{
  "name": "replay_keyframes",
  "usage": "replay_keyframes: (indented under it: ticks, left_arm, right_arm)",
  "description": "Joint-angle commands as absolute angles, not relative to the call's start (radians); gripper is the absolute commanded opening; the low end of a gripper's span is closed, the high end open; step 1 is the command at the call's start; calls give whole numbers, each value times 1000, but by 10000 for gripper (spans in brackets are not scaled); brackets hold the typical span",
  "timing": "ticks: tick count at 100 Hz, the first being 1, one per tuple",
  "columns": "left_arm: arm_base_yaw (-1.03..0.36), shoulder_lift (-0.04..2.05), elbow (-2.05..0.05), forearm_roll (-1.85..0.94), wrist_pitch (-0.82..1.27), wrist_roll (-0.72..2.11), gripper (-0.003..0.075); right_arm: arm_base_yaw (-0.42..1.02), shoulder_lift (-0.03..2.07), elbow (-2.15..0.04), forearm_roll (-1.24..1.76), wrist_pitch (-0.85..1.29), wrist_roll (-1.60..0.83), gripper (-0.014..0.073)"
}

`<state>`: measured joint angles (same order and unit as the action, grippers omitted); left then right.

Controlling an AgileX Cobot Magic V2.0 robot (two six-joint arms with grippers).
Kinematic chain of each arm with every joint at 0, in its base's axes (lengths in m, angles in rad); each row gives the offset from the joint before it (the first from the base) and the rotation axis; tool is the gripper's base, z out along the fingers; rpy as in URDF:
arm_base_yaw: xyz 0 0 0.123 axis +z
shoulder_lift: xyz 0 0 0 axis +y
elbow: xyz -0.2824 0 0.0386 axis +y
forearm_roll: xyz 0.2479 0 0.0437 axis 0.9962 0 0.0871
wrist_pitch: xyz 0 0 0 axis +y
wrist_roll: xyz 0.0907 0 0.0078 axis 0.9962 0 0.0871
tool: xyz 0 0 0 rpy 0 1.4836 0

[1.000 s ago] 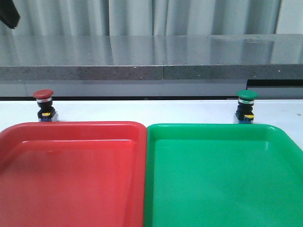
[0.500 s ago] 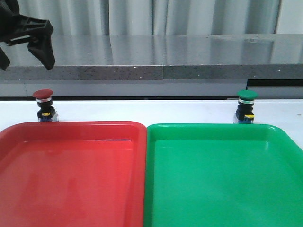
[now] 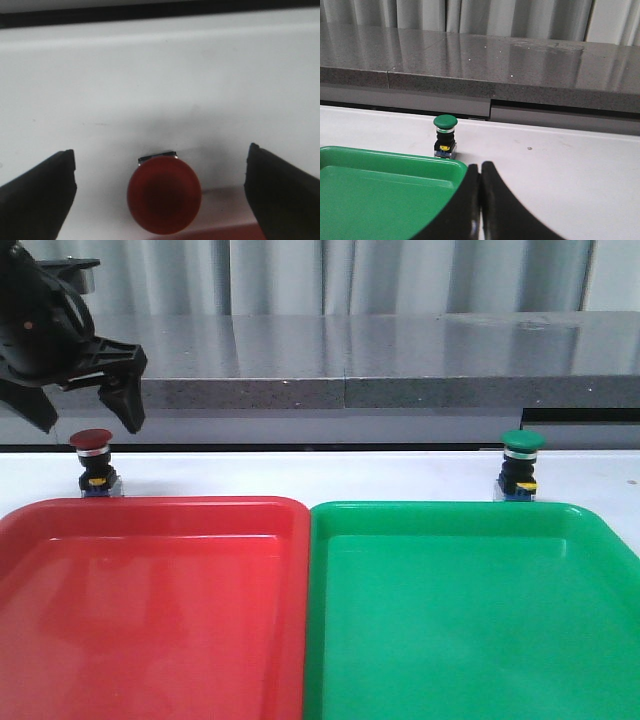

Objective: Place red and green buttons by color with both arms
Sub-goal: 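Lower the open left gripper over the red-capped button, then close the left gripper on the red button cap and lift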

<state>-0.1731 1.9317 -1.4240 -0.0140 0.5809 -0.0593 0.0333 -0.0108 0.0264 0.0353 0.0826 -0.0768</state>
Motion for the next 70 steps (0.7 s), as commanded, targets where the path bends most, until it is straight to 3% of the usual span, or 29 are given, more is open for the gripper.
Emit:
replay_keyframes:
  ticks: [1, 29, 70]
  left_arm:
    - [-186, 1896, -1456, -17, 534, -62, 640]
    - [-190, 1922, -1456, -17, 532, -62, 615]
    - [-190, 1933, -1456, -17, 530, -62, 294]
  right_arm:
    - [27, -27, 13, 39, 5, -74, -67]
    - [27, -27, 13, 39, 5, -74, -67]
    - [27, -27, 13, 39, 5, -74, -67]
